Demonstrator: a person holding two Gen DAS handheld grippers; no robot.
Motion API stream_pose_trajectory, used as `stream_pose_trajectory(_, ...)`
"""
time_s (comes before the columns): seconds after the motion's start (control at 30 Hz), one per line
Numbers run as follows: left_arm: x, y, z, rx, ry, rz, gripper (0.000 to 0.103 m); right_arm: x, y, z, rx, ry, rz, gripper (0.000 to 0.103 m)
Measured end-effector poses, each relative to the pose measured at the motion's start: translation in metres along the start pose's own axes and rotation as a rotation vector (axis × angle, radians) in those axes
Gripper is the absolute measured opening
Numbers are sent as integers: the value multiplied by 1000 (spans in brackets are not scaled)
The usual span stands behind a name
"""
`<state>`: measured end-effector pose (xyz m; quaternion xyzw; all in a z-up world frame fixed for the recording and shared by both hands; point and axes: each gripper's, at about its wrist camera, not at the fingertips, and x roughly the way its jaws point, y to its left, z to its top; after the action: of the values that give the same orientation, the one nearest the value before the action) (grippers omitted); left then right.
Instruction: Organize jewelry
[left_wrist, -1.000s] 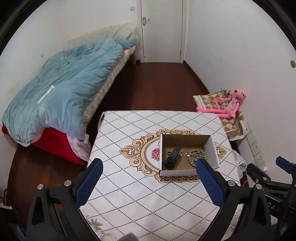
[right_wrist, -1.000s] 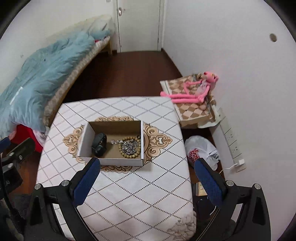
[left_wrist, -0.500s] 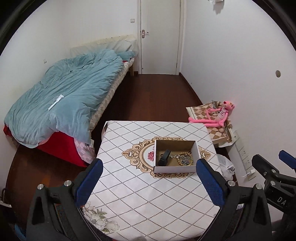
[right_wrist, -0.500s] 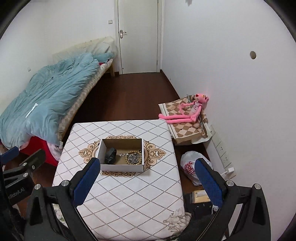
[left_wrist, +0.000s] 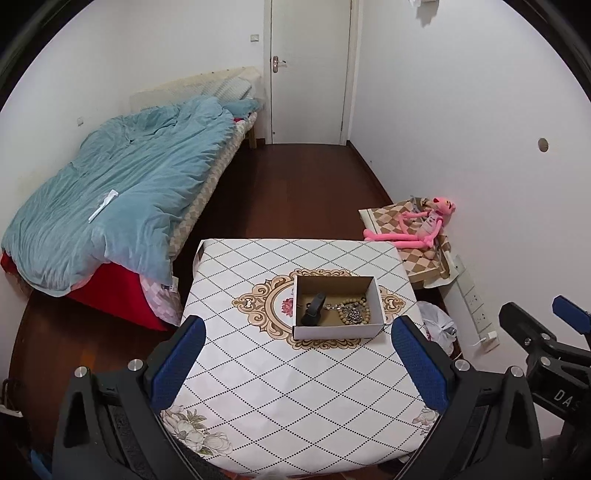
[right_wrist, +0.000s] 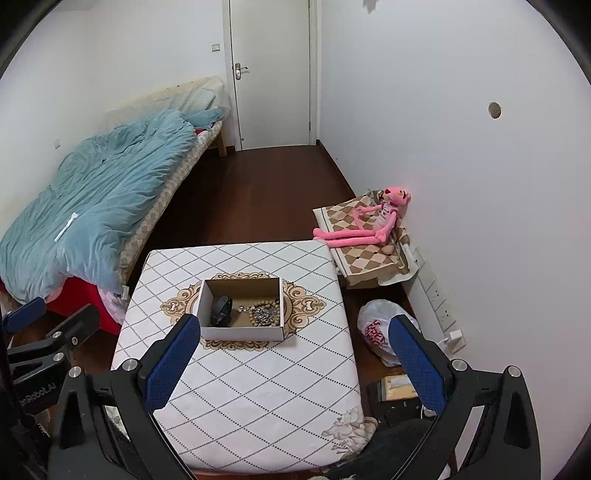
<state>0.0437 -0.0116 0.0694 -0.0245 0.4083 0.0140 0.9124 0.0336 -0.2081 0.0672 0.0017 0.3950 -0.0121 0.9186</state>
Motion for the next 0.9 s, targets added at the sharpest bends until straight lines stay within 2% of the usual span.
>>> stream_pose_trajectory(0.53, 64, 2, 20, -21, 123, 31, 103, 72, 7, 25, -17, 79, -49, 103)
stream_pose_trajectory(0.7, 84, 4, 27, -25, 171, 38, 103, 100, 12, 31, -29, 134, -45, 103)
stream_pose_trajectory(0.9, 93, 5, 33, -21, 189, 47, 103, 122, 14, 36, -46, 190, -38, 103)
